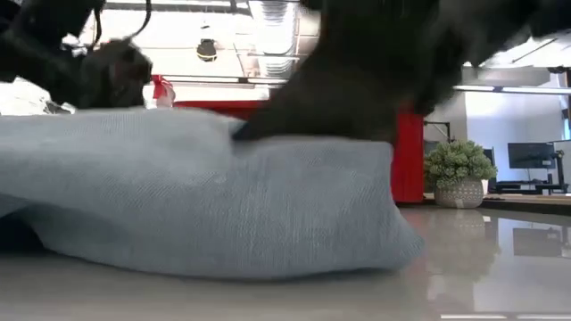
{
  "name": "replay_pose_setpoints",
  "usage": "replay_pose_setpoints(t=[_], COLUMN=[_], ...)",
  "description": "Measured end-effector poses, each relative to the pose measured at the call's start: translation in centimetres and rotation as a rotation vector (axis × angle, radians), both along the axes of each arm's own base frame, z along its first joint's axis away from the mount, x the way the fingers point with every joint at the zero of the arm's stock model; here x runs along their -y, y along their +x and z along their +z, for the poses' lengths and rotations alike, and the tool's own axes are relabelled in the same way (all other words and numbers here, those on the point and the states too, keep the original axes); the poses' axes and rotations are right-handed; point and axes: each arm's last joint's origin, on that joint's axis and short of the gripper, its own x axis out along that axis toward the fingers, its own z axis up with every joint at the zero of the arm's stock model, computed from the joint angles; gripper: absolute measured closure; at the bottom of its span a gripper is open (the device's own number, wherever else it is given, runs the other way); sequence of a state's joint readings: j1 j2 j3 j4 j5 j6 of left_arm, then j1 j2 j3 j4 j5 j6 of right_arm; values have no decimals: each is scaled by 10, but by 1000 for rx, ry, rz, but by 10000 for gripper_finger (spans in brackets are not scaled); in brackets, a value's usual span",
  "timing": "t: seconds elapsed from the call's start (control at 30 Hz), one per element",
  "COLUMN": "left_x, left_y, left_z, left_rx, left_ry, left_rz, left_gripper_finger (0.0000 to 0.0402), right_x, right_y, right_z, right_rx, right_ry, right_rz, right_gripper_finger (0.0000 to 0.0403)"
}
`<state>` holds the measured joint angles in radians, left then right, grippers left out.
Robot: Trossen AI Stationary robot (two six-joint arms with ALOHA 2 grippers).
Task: Fold laundry
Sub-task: Fold the blue pants from the red laundry bin
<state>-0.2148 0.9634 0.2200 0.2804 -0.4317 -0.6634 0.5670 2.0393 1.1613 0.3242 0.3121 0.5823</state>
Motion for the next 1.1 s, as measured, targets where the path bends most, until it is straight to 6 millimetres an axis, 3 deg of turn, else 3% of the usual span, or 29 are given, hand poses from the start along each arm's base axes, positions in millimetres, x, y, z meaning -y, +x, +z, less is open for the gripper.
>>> replay_pose_setpoints(t=[0.17, 0.3, 0.43, 0.6, 0.77, 0.9, 1.0, 1.1], left_x=[1, 6, 16, 21, 18, 20, 14, 11], left_y=[1, 7, 16, 23, 23, 26, 26, 22], left_z=[35, 33, 12, -22, -44, -31, -6, 23], left_rx=[169, 184, 85, -80, -190, -108, -18, 84], left_ry=[79, 32, -33, -88, -196, -113, -34, 14], left_rz=[20, -58, -88, -32, 89, 19, 65, 83], left_gripper_finger=[401, 401, 401, 401, 401, 401, 401, 401], right_x=[18, 47, 77, 106, 116, 118, 122, 125], right_y=[6, 13, 29, 42, 43, 38, 34, 25], right_z=[63, 74, 56, 6, -7, 21, 63, 91], right_rx=[85, 93, 59, -54, -96, -54, 38, 98], right_ry=[-89, -144, -165, -145, -50, -68, -62, -41], right_rz=[19, -83, -117, -118, -76, -42, -58, -66], right_gripper_finger=[385, 385, 385, 385, 385, 385, 385, 385])
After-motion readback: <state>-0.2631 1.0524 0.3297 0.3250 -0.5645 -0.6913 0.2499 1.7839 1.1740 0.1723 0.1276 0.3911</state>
